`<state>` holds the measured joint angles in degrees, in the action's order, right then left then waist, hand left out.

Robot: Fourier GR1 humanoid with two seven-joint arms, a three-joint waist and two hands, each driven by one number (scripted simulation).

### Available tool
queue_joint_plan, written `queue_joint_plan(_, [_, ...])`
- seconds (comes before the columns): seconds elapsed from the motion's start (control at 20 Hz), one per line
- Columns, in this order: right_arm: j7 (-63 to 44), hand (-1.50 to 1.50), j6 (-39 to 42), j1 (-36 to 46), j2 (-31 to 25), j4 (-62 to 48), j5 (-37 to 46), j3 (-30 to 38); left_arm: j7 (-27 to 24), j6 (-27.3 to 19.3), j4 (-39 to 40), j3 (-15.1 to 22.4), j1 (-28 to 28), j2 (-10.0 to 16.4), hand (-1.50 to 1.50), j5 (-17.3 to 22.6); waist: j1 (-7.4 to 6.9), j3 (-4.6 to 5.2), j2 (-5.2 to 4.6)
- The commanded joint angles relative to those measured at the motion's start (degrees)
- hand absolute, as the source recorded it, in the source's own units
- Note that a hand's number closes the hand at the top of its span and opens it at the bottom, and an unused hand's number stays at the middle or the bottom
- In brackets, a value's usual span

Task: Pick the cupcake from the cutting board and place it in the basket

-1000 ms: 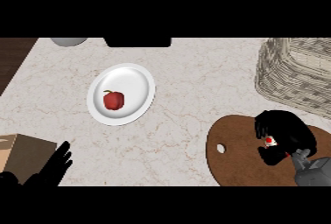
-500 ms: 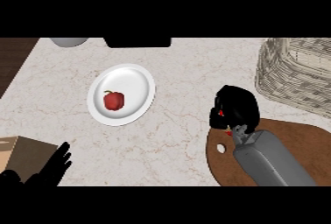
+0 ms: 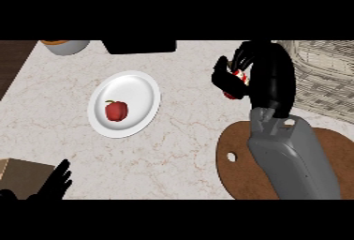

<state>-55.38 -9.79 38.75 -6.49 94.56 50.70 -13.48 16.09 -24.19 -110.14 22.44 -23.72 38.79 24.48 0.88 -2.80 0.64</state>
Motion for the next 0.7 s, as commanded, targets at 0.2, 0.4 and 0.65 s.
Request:
queue_joint_plan(0.2, [-6.5,1.50,3.2,10.5,-5.3,1.5,2.6,10.5,-0.6,0.4,9.3,-1.6,5.2,-4.2,0.00,0.7,1.98,3.04,-0.75])
queue_joint_plan(0.4, [-5.8,1.50,4.3,15.6,-8.7,-3.1,0.9,16.8,-1.3,1.3,9.9,-2.1,5.2,-4.4,0.00,0.5,0.90,3.03,-1.17])
queue_joint_plan(0.65, [-5.9,1.50,8.4,19.0,-13.7,-5.4,-1.2,21.8,-1.0,3.0,9.4,-3.1,4.7,-3.4,0.00,1.0,1.22,2.98,-0.93])
